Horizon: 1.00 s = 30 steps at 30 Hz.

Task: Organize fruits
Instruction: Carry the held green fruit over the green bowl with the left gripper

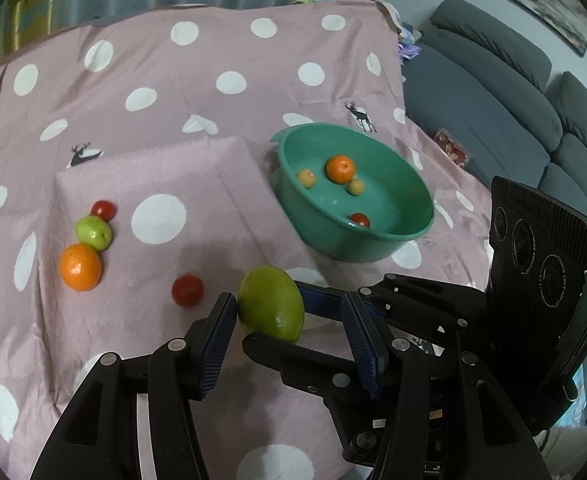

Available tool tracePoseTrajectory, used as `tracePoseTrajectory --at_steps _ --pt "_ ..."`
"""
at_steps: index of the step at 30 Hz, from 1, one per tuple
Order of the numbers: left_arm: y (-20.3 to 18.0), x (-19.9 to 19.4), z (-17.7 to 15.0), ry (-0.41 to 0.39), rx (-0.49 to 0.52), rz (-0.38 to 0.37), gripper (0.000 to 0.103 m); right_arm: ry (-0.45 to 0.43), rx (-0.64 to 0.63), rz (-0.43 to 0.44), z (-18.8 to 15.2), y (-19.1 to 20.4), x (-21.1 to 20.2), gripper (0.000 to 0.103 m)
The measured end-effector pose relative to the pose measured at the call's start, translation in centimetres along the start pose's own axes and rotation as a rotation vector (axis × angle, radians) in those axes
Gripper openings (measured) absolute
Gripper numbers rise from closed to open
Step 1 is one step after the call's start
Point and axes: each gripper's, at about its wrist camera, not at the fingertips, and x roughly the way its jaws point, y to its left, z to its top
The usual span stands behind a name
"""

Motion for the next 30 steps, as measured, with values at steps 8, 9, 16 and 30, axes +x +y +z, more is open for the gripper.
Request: tracePoseTrajectory --at_steps 8,9,16,30 --pt "-1.8 0.5 1.2 -0.005 0.045 0.004 0.054 -0.041 0.012 -0.012 0.2 -1.0 -1.2 0.04" --pt "-1.9 0.6 1.4 -0.006 0.05 0.003 0.054 -0.048 0.015 -0.015 0.2 -1.2 -1.4 0.04" --pt "-3.7 1.4 2.8 -0.01 0.1 -0.007 0.054 -0.089 0.039 -0.04 0.5 -2.8 -3.0 0.04" --pt "-6.3 3.3 5.5 -0.007 0.177 -0.031 0.054 -0.146 0.08 -0.083 1.1 -5.9 -4.8 0.04"
